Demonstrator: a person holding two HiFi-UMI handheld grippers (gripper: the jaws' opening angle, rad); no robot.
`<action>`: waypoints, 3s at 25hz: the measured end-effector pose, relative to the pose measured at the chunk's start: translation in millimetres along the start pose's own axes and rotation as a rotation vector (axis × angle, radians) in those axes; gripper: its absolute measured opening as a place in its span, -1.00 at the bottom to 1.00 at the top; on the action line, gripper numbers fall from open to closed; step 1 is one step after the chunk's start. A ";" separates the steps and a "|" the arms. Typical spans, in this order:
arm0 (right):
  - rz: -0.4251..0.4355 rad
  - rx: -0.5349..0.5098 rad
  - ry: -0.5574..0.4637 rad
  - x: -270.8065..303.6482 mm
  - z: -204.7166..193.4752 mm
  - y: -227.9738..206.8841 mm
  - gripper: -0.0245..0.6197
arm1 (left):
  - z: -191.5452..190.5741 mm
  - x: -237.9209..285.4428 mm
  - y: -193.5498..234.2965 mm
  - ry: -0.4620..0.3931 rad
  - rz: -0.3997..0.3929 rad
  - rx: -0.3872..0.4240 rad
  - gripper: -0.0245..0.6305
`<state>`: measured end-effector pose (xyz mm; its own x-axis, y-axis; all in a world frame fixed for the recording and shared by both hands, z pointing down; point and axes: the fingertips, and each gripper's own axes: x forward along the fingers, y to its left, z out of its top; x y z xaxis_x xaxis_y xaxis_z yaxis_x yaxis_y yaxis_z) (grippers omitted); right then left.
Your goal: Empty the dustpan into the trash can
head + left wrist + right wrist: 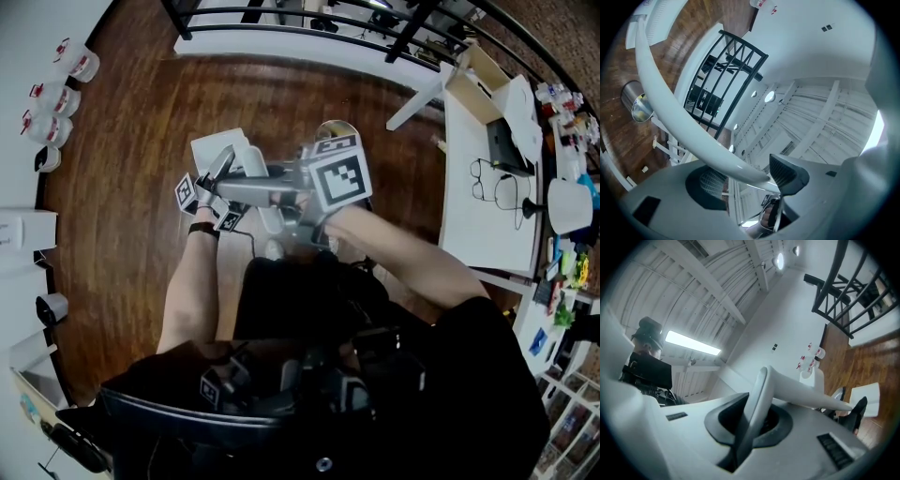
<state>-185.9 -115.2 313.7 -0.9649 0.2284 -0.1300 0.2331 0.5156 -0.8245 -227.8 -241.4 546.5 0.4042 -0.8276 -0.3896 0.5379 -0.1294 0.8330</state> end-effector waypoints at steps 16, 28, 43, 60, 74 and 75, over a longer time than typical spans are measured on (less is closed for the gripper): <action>-0.060 -0.043 0.080 11.2 0.2 -33.6 -0.85 | 38.8 -54.7 -38.5 -0.054 0.114 0.297 -0.56; -0.171 -0.041 0.041 2.7 -7.7 -81.9 -0.85 | 22.8 -36.8 -176.8 -0.019 0.105 1.219 -0.92; -0.212 0.051 -0.002 -41.9 -81.0 -128.9 -0.85 | -77.2 -67.9 -214.0 -0.150 0.163 1.600 -0.92; -0.192 0.041 0.106 -117.8 -176.3 -189.0 -0.86 | -194.1 -64.1 -156.2 -0.135 0.412 1.801 -0.92; -0.200 0.106 0.097 -153.5 -194.9 -234.1 -0.86 | -230.6 -16.4 -108.9 -0.027 0.429 1.834 -0.92; -0.189 0.105 0.095 -152.0 -194.6 -233.3 -0.86 | -230.7 -15.6 -105.8 -0.021 0.430 1.829 -0.92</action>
<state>-70.1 -109.5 633.0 -0.9732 0.2155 0.0809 0.0306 0.4695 -0.8824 -120.3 -88.8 373.8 0.2637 -0.9617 -0.0744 -0.9406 -0.2734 0.2012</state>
